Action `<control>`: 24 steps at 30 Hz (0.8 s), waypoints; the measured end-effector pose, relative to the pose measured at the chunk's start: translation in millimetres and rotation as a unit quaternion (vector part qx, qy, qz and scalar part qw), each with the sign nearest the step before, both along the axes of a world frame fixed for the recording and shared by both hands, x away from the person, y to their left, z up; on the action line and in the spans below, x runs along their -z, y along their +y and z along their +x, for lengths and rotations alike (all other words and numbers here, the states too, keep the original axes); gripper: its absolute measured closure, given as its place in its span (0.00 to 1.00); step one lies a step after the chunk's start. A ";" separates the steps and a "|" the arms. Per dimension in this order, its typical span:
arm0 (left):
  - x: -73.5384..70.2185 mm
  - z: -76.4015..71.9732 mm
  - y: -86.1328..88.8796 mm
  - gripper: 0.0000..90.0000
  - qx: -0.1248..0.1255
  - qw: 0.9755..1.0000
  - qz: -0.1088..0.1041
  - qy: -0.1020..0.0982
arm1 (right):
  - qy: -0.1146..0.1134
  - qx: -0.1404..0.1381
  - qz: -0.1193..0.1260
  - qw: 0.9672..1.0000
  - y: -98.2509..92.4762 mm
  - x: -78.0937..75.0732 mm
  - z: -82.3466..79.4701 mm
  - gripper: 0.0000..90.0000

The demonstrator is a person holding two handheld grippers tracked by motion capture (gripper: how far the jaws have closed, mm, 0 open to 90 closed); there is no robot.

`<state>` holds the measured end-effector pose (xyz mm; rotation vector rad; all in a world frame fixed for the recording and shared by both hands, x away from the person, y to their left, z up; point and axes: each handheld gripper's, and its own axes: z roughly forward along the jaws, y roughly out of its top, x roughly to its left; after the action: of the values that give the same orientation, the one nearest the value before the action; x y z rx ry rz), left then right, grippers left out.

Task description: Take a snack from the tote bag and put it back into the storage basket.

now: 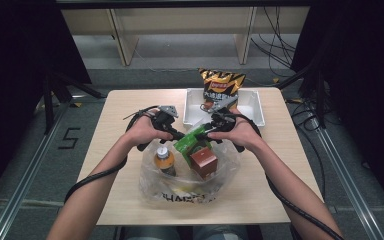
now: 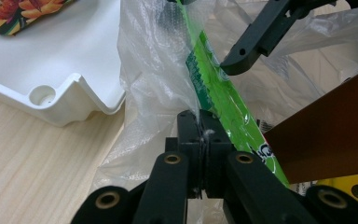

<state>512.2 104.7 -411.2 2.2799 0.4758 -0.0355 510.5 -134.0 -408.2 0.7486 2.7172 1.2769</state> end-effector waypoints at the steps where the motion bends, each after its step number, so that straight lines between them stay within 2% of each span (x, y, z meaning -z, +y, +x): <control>1: -0.2 -0.1 -0.3 0.98 0.000 1.000 0.001 -0.002 | -0.003 -0.002 -0.003 1.000 -0.8 -1.0 -0.1 0.55; 3: -0.7 -0.2 -0.8 0.98 0.000 1.000 0.001 -0.001 | -0.003 -0.003 -0.001 1.000 -1.0 -1.8 -1.0 0.58; 4: -0.9 -0.1 -0.9 0.98 0.001 1.000 0.002 -0.002 | -0.008 0.000 0.005 1.000 -0.7 -1.1 -1.0 0.60; 5: -1.0 -0.1 -1.0 0.98 0.000 1.000 0.002 -0.002 | -0.021 -0.011 0.000 1.000 -2.1 -2.0 0.8 0.63; 7: -1.2 -0.1 -1.2 0.98 0.000 1.000 0.003 -0.002 | -0.009 -0.011 -0.001 1.000 -3.1 -3.2 -0.1 0.65; 9: -1.3 0.0 -1.6 0.98 0.000 1.000 0.002 -0.002 | -0.007 -0.011 -0.002 1.000 -3.8 -3.9 -0.8 0.70; 12: -1.6 0.1 -2.5 0.98 0.000 1.000 0.003 -0.005 | -0.018 -0.010 0.003 1.000 -3.6 -3.0 0.3 0.74; 14: -1.5 0.0 -3.0 0.98 0.000 1.000 0.003 -0.004 | -0.023 -0.013 0.000 1.000 -4.2 -3.7 0.4 0.72; 15: -1.4 0.2 -3.3 0.98 0.002 1.000 0.003 -0.005 | -0.018 -0.016 -0.004 1.000 -3.8 -4.6 -0.6 0.67; 18: -1.8 0.2 -4.2 0.98 0.005 1.000 0.003 -0.005 | -0.024 -0.024 -0.005 0.999 -2.3 -4.8 -0.7 0.58; 19: -2.1 0.1 -4.7 0.98 0.005 1.000 0.004 -0.004 | -0.033 -0.022 0.002 0.999 -1.1 -3.3 -0.1 0.54; 20: -2.0 0.1 -5.1 0.98 0.006 1.000 0.005 -0.006 | -0.021 -0.020 -0.001 1.000 -0.4 -3.5 -1.2 0.51; 21: -2.1 0.0 -5.6 0.98 0.006 1.000 0.003 -0.006 | -0.031 -0.028 -0.006 0.999 -0.1 -3.3 0.0 0.50; 24: -3.0 0.2 -7.0 0.98 0.007 1.000 0.001 -0.007 | -0.029 -0.030 0.001 0.999 2.0 -0.8 0.0 0.50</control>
<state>512.4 97.8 -408.2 2.2839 0.4521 -0.0273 510.5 -132.0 -407.4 0.6245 2.7131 1.2925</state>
